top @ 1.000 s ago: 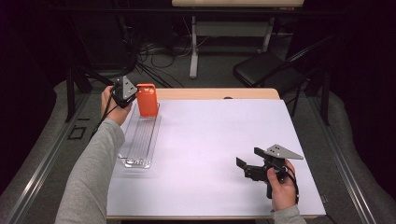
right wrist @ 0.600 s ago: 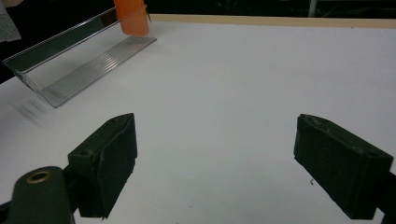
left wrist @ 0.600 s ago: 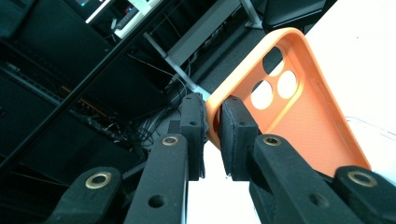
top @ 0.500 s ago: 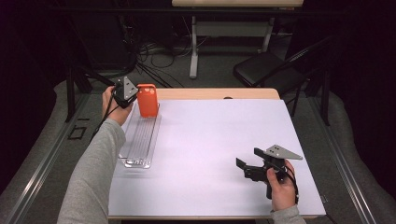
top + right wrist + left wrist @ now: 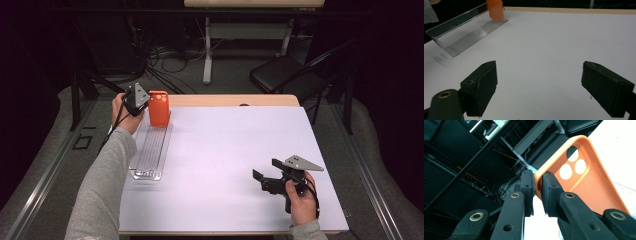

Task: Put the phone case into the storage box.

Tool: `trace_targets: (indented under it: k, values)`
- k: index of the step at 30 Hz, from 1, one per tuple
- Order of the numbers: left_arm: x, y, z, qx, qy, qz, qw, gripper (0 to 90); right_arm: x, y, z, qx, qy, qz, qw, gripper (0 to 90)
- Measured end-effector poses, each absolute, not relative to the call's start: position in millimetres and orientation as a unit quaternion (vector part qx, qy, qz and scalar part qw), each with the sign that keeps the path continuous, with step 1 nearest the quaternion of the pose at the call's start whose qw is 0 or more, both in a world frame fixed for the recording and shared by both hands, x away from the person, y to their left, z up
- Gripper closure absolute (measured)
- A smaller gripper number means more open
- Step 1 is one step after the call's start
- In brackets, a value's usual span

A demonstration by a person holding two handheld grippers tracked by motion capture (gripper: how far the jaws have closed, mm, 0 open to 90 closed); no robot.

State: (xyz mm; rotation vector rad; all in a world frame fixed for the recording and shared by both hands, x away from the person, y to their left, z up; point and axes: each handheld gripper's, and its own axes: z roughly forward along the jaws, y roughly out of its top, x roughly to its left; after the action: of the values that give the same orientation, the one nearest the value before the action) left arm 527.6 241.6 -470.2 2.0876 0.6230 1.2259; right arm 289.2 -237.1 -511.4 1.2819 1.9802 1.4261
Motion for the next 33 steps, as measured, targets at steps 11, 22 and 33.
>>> trace_targets:
  k: [11,22,33]
  values:
    - [527.2,242.1,-470.4,0.793,0.233,0.468,0.313,80.2,289.5,-236.5,-513.1,0.454,0.707,0.507,0.192,13.2]
    - [527.4,241.2,-471.7,0.798,0.218,0.47,0.307,80.1,289.1,-236.3,-513.8,0.456,0.707,0.506,0.191,13.2]
    - [524.2,238.8,-470.9,0.796,0.213,0.476,0.308,80.1,289.6,-236.0,-515.2,0.457,0.706,0.506,0.191,13.2]
